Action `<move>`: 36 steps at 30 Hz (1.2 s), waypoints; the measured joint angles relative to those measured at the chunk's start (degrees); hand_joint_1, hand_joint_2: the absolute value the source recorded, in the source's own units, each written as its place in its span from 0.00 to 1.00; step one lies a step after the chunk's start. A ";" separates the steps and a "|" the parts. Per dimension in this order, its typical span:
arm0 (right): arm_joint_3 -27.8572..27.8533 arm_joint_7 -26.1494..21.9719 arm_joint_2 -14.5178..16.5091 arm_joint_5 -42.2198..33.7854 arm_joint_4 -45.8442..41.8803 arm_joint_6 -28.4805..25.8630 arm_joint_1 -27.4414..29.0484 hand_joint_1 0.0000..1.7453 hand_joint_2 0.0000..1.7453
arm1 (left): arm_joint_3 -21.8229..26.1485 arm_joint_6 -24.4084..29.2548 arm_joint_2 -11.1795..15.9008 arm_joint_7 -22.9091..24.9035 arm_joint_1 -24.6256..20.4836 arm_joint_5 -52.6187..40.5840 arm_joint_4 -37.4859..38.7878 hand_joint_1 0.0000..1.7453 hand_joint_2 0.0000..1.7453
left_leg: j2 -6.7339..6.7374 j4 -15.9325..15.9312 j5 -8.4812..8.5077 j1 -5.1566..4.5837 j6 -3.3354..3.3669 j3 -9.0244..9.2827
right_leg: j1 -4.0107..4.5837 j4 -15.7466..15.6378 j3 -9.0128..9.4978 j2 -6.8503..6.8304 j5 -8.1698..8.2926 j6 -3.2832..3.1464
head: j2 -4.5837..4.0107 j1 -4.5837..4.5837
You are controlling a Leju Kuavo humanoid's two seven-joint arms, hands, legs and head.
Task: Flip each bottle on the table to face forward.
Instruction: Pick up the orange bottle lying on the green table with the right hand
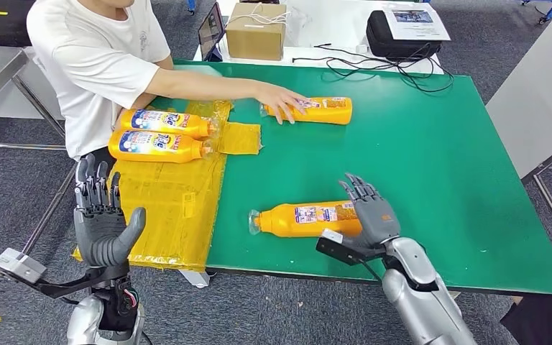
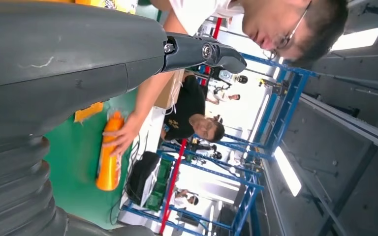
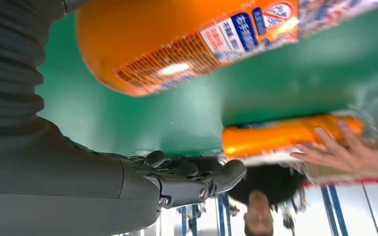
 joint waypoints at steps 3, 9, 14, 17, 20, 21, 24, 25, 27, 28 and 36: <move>0.68 0.22 -0.23 -0.53 5.33 2.83 -3.95 0.00 1.00 | -0.36 1.37 -0.06 0.40 -0.32 -0.62 0.34 0.00 1.00 | 0.00 0.00 0.01 0.01 0.00 0.02 | 0.02 0.01 0.01 0.00 0.00 0.00 | 0.00 -0.01; 3.57 3.63 -0.23 0.30 14.28 5.51 -9.27 0.00 1.00 | -1.02 3.48 -0.06 1.33 -0.52 -1.48 0.95 0.00 1.00 | 0.00 0.00 -0.01 0.01 -0.01 -0.01 | 0.02 0.02 0.00 -0.01 -0.01 0.00 | 0.00 -0.01; 5.60 4.27 0.62 -0.90 20.17 9.15 -12.94 0.00 1.00 | -1.65 3.95 -0.06 1.53 -1.21 -2.07 1.77 0.00 1.00 | 0.00 0.00 -0.02 0.01 -0.01 -0.01 | 0.01 0.01 0.00 -0.01 -0.01 0.00 | 0.00 -0.01; 6.64 4.27 1.22 -1.51 22.90 10.99 -14.81 0.00 1.00 | -1.90 4.06 -0.06 1.57 -1.67 -2.42 2.43 0.00 1.00 | 0.00 0.00 -0.02 0.01 -0.01 0.04 | 0.01 0.00 0.02 0.00 -0.01 0.00 | 0.00 -0.01; 7.62 3.98 1.63 -1.85 24.98 11.85 -16.25 0.00 1.00 | -2.13 4.08 -0.05 1.60 -2.17 -2.59 3.14 0.00 1.00 | 0.00 0.00 -0.02 0.01 -0.01 0.10 | 0.01 0.00 0.08 0.00 -0.01 0.00 | 0.00 -0.01; 7.90 3.78 1.69 -1.92 25.51 11.98 -16.64 0.14 1.00 | -2.24 4.08 -0.04 1.60 -2.33 -2.59 3.35 0.00 1.00 | 0.00 0.00 -0.02 0.01 -0.01 0.12 | 0.01 0.01 0.09 0.00 -0.01 0.00 | 0.00 -0.01; 8.67 3.21 1.83 -2.14 26.80 12.13 -17.57 0.89 1.00 | -2.52 4.08 -0.02 1.60 -2.71 -2.59 3.92 0.00 1.00 | 0.00 0.00 -0.02 0.01 -0.01 0.15 | 0.01 0.01 0.11 0.01 -0.01 0.00 | 0.00 -0.01; 8.82 2.99 1.87 -2.34 27.12 12.10 -17.78 1.00 1.00 | -2.57 4.08 -0.01 1.60 -2.84 -2.59 4.10 0.00 1.00 | 0.00 0.00 -0.02 0.01 -0.01 0.15 | 0.02 0.01 0.11 0.01 -0.01 0.00 | 0.00 -0.01; 9.02 2.35 1.95 -2.84 27.63 11.81 -18.05 1.00 1.00 | -2.75 4.08 0.02 1.60 -3.05 -2.59 4.35 0.00 1.00 | 0.00 0.00 -0.02 0.01 -0.01 0.15 | 0.01 0.01 0.11 0.01 -0.01 0.00 | 0.00 -0.01; 9.19 2.04 1.97 -3.01 27.82 11.61 -18.16 1.00 1.00 | -2.87 4.08 0.03 1.60 -3.14 -2.59 4.43 0.00 1.00 | 0.00 0.00 -0.02 0.01 -0.01 0.15 | 0.01 0.01 0.11 0.01 -0.01 0.00 | 0.00 0.00; 12.30 2.29 1.97 -1.01 29.57 12.04 -20.07 1.00 1.00 | -3.30 4.07 0.09 1.53 -4.12 -2.59 4.94 0.00 1.00 | 0.01 0.00 -0.02 0.01 -0.01 0.16 | 0.02 0.01 0.11 0.03 -0.01 0.00 | 0.00 -0.01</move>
